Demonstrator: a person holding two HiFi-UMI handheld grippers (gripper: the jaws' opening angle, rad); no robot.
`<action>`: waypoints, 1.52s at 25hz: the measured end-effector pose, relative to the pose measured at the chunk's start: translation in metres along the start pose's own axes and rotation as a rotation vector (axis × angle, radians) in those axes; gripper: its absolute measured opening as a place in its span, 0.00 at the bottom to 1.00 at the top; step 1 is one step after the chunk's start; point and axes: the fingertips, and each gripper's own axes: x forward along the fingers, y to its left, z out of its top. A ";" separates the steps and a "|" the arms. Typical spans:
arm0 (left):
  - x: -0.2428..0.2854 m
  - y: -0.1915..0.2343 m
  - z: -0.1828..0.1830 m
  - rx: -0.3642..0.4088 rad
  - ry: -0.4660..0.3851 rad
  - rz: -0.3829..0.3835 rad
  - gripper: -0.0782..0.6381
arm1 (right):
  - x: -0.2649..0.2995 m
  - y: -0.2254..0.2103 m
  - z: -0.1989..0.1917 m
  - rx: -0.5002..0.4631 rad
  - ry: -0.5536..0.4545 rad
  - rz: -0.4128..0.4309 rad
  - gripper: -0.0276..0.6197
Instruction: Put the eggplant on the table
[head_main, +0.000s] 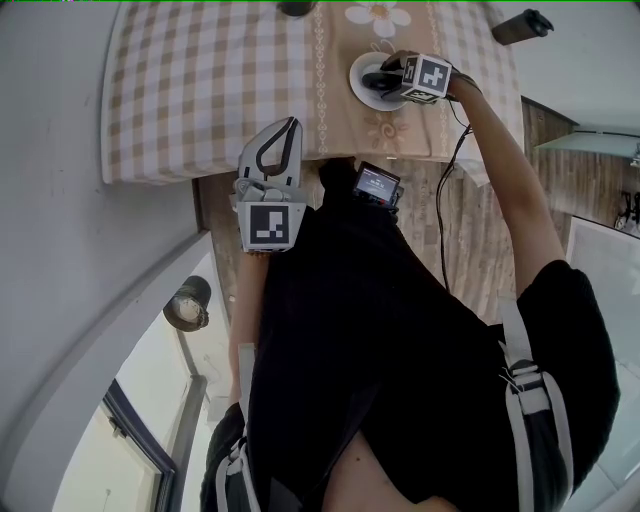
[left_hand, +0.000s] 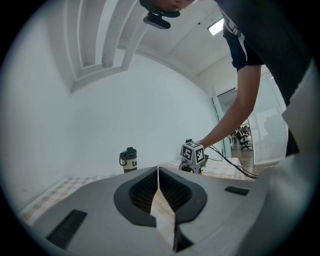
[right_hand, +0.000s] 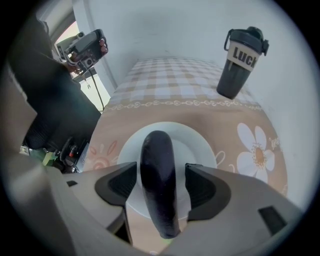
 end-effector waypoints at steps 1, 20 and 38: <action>0.000 -0.001 -0.001 -0.001 0.006 -0.003 0.12 | 0.000 0.002 0.000 0.000 -0.002 0.002 0.53; -0.002 -0.005 -0.001 -0.003 0.002 -0.016 0.12 | -0.034 0.003 0.031 -0.059 -0.087 -0.082 0.52; 0.002 -0.007 -0.001 -0.004 0.004 -0.064 0.12 | -0.141 0.020 0.117 0.084 -0.623 -0.423 0.52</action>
